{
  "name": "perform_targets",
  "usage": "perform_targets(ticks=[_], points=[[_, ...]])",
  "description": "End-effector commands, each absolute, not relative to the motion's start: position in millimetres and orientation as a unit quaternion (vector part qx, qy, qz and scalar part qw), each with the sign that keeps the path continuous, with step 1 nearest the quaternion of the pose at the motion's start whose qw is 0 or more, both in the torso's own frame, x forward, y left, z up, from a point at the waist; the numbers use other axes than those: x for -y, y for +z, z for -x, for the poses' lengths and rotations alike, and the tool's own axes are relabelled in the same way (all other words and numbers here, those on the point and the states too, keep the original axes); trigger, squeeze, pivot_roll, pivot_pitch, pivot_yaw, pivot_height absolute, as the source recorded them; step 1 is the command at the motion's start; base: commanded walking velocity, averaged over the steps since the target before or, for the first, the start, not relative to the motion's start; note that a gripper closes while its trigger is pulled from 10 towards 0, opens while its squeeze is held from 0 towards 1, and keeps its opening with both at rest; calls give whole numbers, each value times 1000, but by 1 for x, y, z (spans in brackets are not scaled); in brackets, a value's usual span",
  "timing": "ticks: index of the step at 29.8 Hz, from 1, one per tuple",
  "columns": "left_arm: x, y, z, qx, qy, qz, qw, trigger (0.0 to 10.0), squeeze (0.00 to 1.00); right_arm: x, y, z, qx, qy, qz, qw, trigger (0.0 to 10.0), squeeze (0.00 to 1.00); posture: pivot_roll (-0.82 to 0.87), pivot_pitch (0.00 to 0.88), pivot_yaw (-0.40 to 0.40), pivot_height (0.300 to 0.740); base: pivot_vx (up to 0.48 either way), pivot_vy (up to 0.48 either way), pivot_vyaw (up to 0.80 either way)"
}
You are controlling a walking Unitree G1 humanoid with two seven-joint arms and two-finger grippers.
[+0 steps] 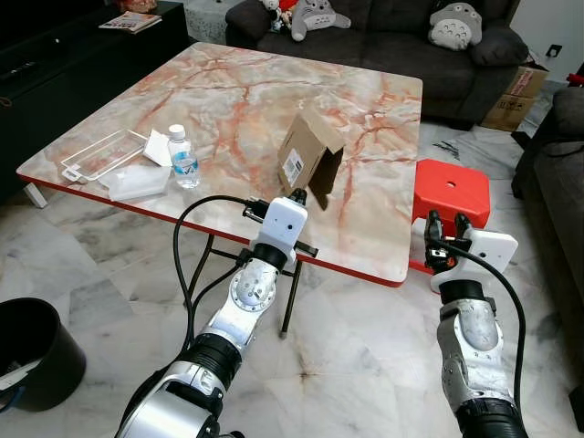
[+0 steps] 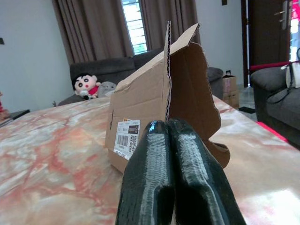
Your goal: Picking trash to rubbish bin
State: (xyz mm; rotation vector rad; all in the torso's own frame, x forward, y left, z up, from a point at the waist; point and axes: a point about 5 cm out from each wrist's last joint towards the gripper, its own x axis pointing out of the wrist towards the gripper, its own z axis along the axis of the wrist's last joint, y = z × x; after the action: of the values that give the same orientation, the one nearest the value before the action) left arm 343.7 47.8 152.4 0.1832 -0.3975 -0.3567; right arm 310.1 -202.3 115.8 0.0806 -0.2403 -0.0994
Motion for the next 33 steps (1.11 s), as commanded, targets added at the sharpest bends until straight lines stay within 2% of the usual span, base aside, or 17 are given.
perform_targets(ticks=[1,15,18,33], points=[[-46,158,-343,209,-181,-82,957,10000,0,207,122,-310,133,-61,-46,988,10000,0,48,83,-52,740,0,-412,0],[-46,157,-342,211,-189,-85,955,10000,0,207,119,-308,128,-64,-35,989,10000,0,45,89,-48,740,0,-413,0],[-45,157,-341,211,-192,-83,955,10000,0,208,118,-308,125,-63,-31,990,10000,0,45,89,-48,740,0,-86,0],[-42,155,-339,210,-201,-86,953,10000,0,209,116,-306,121,-62,-28,990,10000,0,44,91,-49,740,0,0,777]])
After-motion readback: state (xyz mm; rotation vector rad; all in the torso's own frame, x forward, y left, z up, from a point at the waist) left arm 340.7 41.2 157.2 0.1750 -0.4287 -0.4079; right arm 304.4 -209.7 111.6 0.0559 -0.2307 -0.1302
